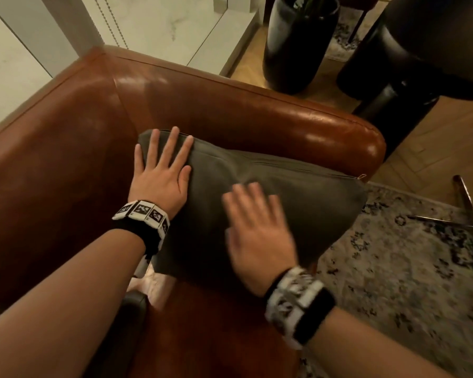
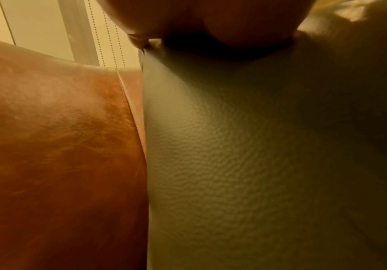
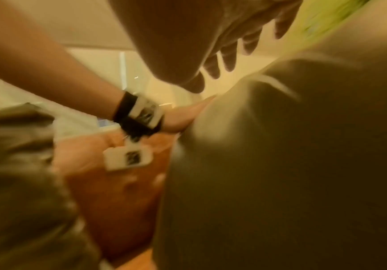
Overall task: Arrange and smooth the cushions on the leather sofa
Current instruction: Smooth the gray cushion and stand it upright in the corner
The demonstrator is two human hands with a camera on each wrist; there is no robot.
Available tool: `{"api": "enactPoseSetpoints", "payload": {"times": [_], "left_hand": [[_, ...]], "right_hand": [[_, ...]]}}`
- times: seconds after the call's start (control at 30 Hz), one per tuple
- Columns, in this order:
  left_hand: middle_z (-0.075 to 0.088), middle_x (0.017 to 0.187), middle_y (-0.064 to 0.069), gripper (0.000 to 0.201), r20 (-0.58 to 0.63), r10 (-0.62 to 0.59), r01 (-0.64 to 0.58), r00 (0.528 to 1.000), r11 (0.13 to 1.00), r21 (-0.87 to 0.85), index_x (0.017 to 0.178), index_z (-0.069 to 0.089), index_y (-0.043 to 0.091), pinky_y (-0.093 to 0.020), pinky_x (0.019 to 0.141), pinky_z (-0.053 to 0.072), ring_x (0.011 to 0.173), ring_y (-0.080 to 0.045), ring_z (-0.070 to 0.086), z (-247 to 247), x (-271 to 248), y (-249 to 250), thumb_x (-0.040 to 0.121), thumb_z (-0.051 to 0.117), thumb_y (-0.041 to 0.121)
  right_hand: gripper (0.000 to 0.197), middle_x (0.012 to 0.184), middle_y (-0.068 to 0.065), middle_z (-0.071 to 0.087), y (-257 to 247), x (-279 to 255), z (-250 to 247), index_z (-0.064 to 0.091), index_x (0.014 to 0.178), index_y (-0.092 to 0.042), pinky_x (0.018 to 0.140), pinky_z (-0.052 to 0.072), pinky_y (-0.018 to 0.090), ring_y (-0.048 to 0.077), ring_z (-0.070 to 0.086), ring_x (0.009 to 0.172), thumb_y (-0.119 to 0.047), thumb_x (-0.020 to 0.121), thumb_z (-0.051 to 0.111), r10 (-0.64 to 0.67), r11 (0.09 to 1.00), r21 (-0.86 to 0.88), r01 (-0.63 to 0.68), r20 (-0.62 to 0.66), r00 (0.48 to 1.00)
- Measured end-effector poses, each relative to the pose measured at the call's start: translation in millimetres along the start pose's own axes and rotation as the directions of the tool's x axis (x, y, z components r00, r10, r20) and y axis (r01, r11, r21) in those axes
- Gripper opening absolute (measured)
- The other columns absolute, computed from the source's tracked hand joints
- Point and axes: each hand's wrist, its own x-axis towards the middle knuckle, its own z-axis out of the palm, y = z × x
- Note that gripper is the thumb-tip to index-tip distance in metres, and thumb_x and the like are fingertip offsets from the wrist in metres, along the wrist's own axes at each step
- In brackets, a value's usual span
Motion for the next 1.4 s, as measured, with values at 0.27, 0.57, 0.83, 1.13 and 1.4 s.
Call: {"api": "enactPoseSetpoints", "payload": {"times": [0.27, 0.57, 0.83, 1.13, 1.4], "left_hand": [[-0.008, 0.164, 0.003, 0.055, 0.075, -0.336, 0.34, 0.939, 0.938, -0.061, 0.15, -0.004, 0.045, -0.065, 0.115, -0.006, 0.149, -0.033, -0.01, -11, 9, -27, 0.096, 0.007, 0.054], [0.008, 0.163, 0.001, 0.064, -0.084, 0.377, -0.381, 0.922, 0.924, -0.029, 0.154, 0.014, 0.032, -0.051, 0.121, 0.003, 0.151, -0.029, 0.002, 27, -61, 120, 0.094, 0.033, 0.049], [-0.013, 0.16, 0.009, 0.071, -0.06, -0.235, 0.204, 0.97, 0.925, -0.321, 0.15, -0.013, 0.038, -0.048, 0.121, -0.005, 0.148, -0.016, -0.02, 110, -140, 90, 0.092, 0.028, 0.044], [0.005, 0.161, 0.006, 0.052, -0.204, -0.09, 0.012, 0.975, 0.935, -0.354, 0.152, 0.019, 0.027, -0.046, 0.122, -0.001, 0.15, -0.027, -0.005, 42, -92, 48, 0.101, 0.022, 0.034], [0.005, 0.164, 0.008, 0.057, 0.027, 0.153, -0.154, 0.988, 0.987, 0.036, 0.153, 0.002, 0.037, -0.045, 0.122, 0.002, 0.151, -0.023, 0.002, 4, 0, -2, 0.099, 0.015, 0.047]], "right_hand": [[0.063, 0.163, -0.007, 0.01, 75, 20, 9, 0.014, 0.153, -0.034, 0.121, 0.0, 0.044, 0.021, 0.001, 0.15, -0.057, 0.096, 0.029, 0.151, 0.975, -0.158, -0.156, -0.043, 0.988], [0.062, 0.164, 0.001, 0.006, 113, 20, -6, 0.009, 0.154, -0.032, 0.121, -0.001, 0.047, 0.022, -0.004, 0.15, -0.055, 0.098, 0.017, 0.275, 0.945, -0.179, -0.275, -0.024, 0.961], [0.061, 0.164, -0.001, 0.005, 113, 17, -1, 0.008, 0.154, -0.033, 0.121, -0.001, 0.046, 0.02, -0.004, 0.15, -0.056, 0.098, 0.015, 0.265, 0.953, -0.146, -0.266, -0.023, 0.964], [0.072, 0.161, 0.009, 0.019, 6, -4, 24, 0.027, 0.151, -0.016, 0.119, 0.003, 0.053, 0.028, 0.008, 0.15, -0.014, 0.081, 0.043, -0.163, 0.98, -0.113, 0.167, 0.043, 0.986], [0.062, 0.163, -0.008, 0.004, 73, 19, 12, 0.008, 0.154, -0.032, 0.121, -0.002, 0.04, 0.016, -0.004, 0.15, -0.054, 0.098, 0.023, 0.176, 0.977, -0.119, -0.177, -0.013, 0.984]]}}
